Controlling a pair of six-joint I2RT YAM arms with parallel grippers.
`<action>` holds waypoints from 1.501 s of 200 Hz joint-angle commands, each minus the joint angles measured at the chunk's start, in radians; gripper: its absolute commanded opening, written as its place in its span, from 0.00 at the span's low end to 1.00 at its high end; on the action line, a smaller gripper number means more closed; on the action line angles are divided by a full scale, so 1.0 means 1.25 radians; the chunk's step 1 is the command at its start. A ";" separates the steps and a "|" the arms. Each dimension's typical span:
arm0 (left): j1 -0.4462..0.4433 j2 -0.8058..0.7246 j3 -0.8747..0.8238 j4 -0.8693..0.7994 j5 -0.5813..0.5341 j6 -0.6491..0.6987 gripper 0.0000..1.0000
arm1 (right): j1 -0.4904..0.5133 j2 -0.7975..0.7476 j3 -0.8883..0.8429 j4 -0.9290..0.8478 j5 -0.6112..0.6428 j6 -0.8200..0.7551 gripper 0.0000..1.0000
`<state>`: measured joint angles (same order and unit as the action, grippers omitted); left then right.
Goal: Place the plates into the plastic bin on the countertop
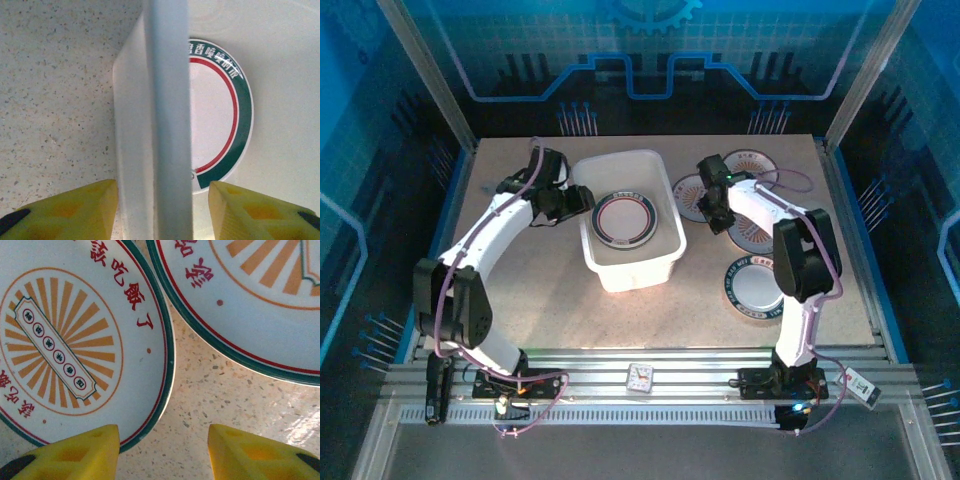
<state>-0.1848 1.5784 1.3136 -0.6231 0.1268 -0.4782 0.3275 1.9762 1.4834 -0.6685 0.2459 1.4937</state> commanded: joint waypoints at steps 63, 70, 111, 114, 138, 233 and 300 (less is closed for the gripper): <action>0.011 -0.042 0.016 -0.012 -0.014 0.033 0.63 | 0.011 0.072 0.035 -0.011 0.011 0.047 0.49; 0.011 -0.042 0.018 -0.013 -0.014 0.034 0.63 | 0.011 0.077 0.039 -0.013 0.013 0.047 0.49; 0.012 -0.038 0.019 -0.013 -0.014 0.032 0.64 | 0.010 0.097 0.039 0.014 0.033 0.038 0.45; 0.012 -0.037 0.020 -0.014 -0.014 0.031 0.64 | 0.010 0.100 0.041 0.014 0.032 0.039 0.45; 0.012 -0.030 0.028 -0.019 -0.007 0.027 0.64 | 0.011 0.111 0.045 0.030 0.034 0.036 0.43; 0.012 -0.018 0.029 -0.013 0.006 0.012 0.64 | 0.016 0.134 0.034 0.048 0.059 0.066 0.37; 0.011 -0.018 0.028 -0.014 0.013 0.008 0.65 | 0.021 0.123 -0.008 0.088 0.076 0.094 0.23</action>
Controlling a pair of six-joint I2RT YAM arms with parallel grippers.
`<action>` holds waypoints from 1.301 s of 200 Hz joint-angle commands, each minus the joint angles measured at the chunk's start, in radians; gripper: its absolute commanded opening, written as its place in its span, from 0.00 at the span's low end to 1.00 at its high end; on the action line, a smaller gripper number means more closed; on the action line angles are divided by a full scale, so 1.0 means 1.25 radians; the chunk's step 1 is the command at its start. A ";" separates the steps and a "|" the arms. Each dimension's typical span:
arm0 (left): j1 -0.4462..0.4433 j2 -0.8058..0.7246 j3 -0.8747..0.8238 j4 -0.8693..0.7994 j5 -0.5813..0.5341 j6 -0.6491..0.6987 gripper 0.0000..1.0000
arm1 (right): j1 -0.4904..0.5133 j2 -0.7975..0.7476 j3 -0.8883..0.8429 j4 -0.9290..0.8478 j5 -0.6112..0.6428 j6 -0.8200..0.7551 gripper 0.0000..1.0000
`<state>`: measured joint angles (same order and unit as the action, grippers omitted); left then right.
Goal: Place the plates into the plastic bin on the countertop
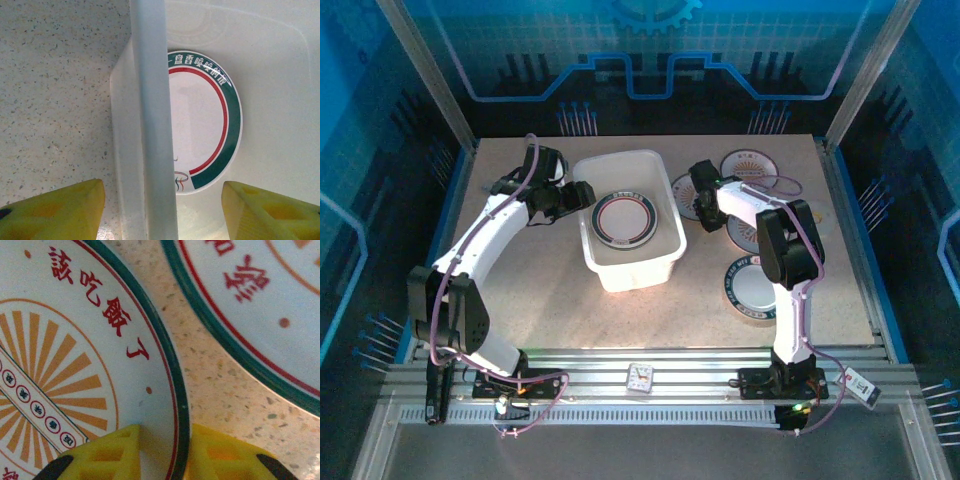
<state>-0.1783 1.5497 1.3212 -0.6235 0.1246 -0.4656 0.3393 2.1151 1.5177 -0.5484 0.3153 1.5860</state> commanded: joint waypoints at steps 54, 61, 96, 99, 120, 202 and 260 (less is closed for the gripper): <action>0.005 -0.007 0.013 -0.015 0.010 -0.004 0.65 | 0.018 -0.015 -0.074 0.016 0.031 0.051 0.11; 0.005 -0.008 0.013 -0.014 0.010 -0.006 0.65 | 0.019 -0.023 -0.081 0.021 0.033 0.056 0.10; 0.005 -0.010 0.014 -0.012 0.015 -0.010 0.65 | 0.019 -0.061 -0.111 0.038 0.037 0.082 0.03; 0.005 -0.010 0.014 -0.013 0.016 -0.011 0.65 | 0.019 -0.064 -0.112 0.041 0.035 0.084 0.02; 0.005 -0.013 0.015 -0.012 0.019 -0.015 0.65 | 0.020 -0.089 -0.125 0.052 0.032 0.101 0.00; 0.005 -0.027 0.014 -0.010 0.025 -0.012 0.65 | 0.013 -0.186 -0.168 0.123 0.027 0.112 0.00; 0.006 -0.036 0.024 -0.013 0.031 -0.005 0.65 | 0.002 -0.251 -0.187 0.160 0.031 0.095 0.00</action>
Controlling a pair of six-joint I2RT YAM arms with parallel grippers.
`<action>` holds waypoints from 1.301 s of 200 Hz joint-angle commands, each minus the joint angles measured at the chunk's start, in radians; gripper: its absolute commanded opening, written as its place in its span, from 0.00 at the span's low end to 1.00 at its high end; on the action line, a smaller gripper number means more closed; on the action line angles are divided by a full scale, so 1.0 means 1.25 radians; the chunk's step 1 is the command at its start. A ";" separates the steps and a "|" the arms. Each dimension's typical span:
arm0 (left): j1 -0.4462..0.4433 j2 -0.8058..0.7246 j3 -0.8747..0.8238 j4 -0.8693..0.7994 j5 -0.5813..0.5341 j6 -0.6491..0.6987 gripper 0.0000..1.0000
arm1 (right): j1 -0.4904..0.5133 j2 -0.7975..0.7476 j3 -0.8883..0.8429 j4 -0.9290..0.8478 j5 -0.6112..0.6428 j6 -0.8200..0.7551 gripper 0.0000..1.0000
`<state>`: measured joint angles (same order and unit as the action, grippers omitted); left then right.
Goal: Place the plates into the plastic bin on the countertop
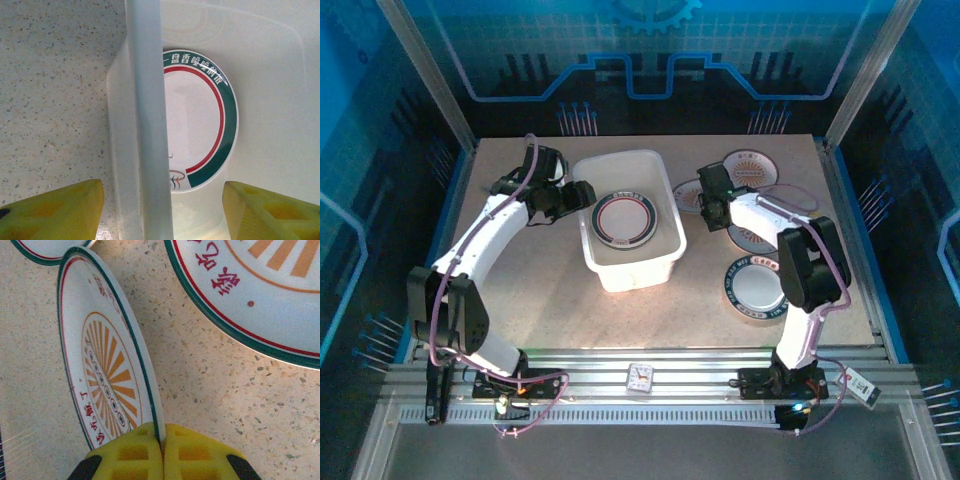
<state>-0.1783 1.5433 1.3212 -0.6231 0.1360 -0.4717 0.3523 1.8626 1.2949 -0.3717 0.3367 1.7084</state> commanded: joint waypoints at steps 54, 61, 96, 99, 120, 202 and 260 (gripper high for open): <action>0.006 -0.036 0.028 -0.018 0.030 0.014 0.65 | -0.017 -0.116 -0.054 0.067 0.021 -0.004 0.00; 0.007 -0.036 0.027 -0.018 0.034 0.017 0.66 | -0.018 -0.125 -0.060 0.073 0.020 0.000 0.00; 0.006 -0.035 0.025 -0.021 0.047 0.023 0.66 | -0.026 -0.184 -0.077 0.069 0.049 0.005 0.00; 0.006 -0.037 0.025 -0.021 0.048 0.023 0.66 | -0.028 -0.190 -0.079 0.069 0.050 0.004 0.00; 0.008 -0.042 0.019 -0.020 0.049 0.030 0.66 | -0.033 -0.241 -0.082 0.073 0.075 -0.013 0.00; 0.009 -0.050 0.005 -0.007 0.079 0.048 0.67 | 0.042 -0.382 -0.050 0.111 0.128 -0.111 0.00; 0.050 -0.102 0.000 -0.008 0.076 0.053 0.69 | 0.207 -0.345 -0.022 0.135 0.162 -0.112 0.00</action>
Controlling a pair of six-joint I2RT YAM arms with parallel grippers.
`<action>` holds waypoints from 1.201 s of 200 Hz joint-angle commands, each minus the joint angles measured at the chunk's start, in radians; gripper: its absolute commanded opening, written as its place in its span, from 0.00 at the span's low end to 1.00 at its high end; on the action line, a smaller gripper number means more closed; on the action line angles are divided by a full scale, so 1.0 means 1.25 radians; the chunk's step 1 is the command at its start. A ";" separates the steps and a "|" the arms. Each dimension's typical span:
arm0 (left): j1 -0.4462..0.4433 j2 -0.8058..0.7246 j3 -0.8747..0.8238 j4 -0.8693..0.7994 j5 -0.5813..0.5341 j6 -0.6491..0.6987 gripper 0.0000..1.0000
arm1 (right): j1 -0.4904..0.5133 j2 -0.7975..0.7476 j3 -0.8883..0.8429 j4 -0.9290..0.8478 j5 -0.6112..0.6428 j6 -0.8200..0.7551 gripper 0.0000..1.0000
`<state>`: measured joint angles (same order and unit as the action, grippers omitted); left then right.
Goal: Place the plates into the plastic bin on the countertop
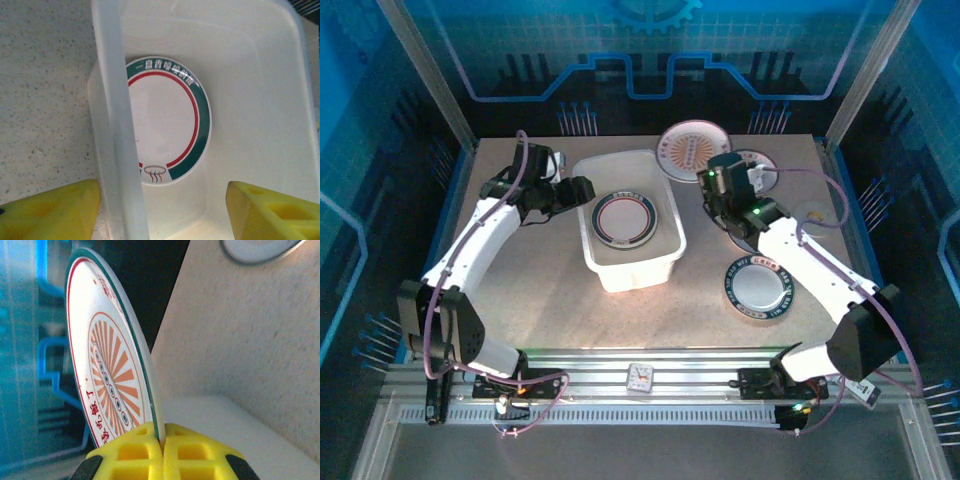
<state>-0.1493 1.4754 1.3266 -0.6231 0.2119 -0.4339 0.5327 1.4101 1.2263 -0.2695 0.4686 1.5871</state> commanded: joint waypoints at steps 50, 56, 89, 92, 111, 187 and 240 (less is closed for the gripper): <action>0.064 -0.087 -0.033 -0.006 0.031 0.025 0.70 | 0.141 0.072 0.024 0.073 0.059 0.033 0.00; 0.064 -0.087 -0.036 -0.006 0.034 0.025 0.70 | 0.148 0.078 0.020 0.081 0.056 0.039 0.00; 0.064 -0.091 -0.050 -0.002 0.042 0.025 0.70 | 0.187 0.114 0.035 0.071 0.047 0.056 0.00; 0.064 -0.091 -0.050 -0.003 0.042 0.026 0.70 | 0.190 0.116 0.037 0.070 0.047 0.055 0.00; 0.064 -0.090 -0.048 -0.005 0.042 0.031 0.70 | 0.207 0.132 0.055 0.046 0.053 0.056 0.00; 0.067 -0.091 -0.064 -0.009 0.058 0.042 0.71 | 0.260 0.207 0.111 -0.060 0.064 0.146 0.00; 0.068 -0.096 -0.072 -0.012 0.072 0.051 0.71 | 0.275 0.255 0.152 -0.132 0.078 0.213 0.00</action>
<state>-0.0738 1.3819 1.2533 -0.6231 0.2714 -0.4076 0.8680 1.7084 1.3766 -0.3969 0.5110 1.7752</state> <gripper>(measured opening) 0.706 0.060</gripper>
